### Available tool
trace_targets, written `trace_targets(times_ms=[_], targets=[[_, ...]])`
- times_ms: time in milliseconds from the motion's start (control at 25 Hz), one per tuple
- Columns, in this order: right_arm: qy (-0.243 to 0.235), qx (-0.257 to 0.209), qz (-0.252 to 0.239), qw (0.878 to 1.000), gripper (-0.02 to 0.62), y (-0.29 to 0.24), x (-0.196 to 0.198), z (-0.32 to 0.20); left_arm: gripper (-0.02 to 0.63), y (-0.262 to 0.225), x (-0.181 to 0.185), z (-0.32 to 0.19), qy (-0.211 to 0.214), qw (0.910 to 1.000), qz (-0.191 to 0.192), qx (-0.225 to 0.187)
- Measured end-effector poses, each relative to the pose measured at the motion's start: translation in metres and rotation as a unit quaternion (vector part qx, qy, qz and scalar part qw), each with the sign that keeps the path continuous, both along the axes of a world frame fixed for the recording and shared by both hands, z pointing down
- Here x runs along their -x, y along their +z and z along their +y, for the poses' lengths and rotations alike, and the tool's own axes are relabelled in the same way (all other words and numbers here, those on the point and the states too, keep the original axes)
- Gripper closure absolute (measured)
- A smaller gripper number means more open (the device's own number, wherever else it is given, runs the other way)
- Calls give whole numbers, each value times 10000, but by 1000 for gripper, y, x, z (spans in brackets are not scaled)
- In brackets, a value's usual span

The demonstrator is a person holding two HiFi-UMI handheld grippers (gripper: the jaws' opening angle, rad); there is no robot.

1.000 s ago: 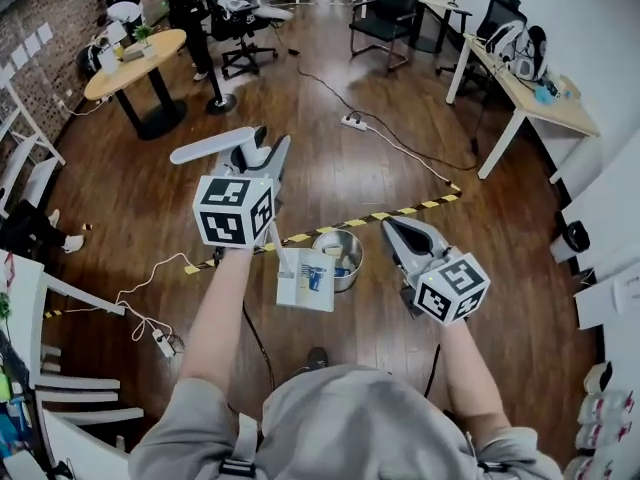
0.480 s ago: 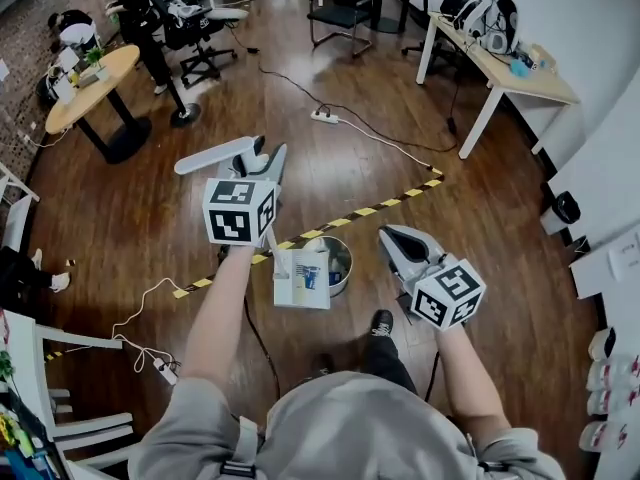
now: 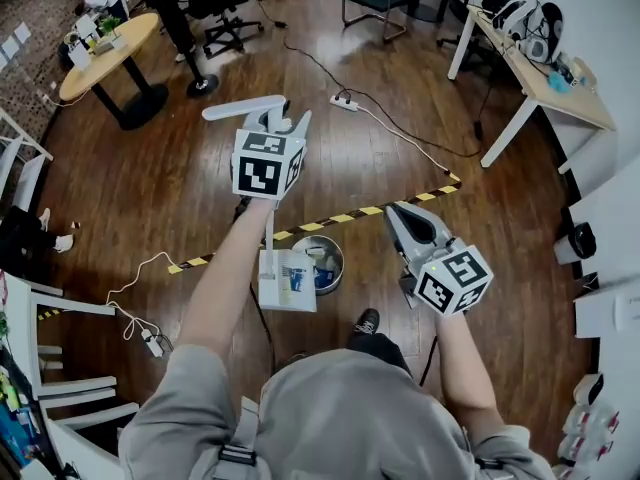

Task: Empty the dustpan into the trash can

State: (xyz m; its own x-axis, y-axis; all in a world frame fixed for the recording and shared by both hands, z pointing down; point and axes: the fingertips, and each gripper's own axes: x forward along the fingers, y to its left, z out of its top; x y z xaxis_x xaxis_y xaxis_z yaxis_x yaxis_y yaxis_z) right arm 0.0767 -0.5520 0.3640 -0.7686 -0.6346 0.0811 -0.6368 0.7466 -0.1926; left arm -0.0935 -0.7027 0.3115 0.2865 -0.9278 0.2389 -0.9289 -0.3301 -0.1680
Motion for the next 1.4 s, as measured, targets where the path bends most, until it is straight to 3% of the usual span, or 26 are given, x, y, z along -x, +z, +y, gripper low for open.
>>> trace_targets(times_ms=[280,640,840,1120,1280,1400], targets=[[-198,96,7,9998,595,6,-49,-54,460,25,-60,-70,-187,9989,-387,198],[134,151,11,9998,595,10,-96,-84,467,53,-147,-130,193,9965,-717,386],[313,199,27,9993,595,16,-122,-95,468,65,-176,-142,361,9955,-739,461],[76,361,20,9993,595,28,-124,-105,470,54,-159,-128,318,9973,-469,460],[-275,347,-6,9990,595,29,-97,-109,469,34,-122,-102,237,9990,-204,327],[-606,320,30,9976,595,26,-64,-95,469,18,-96,-71,411,9991,12,144]])
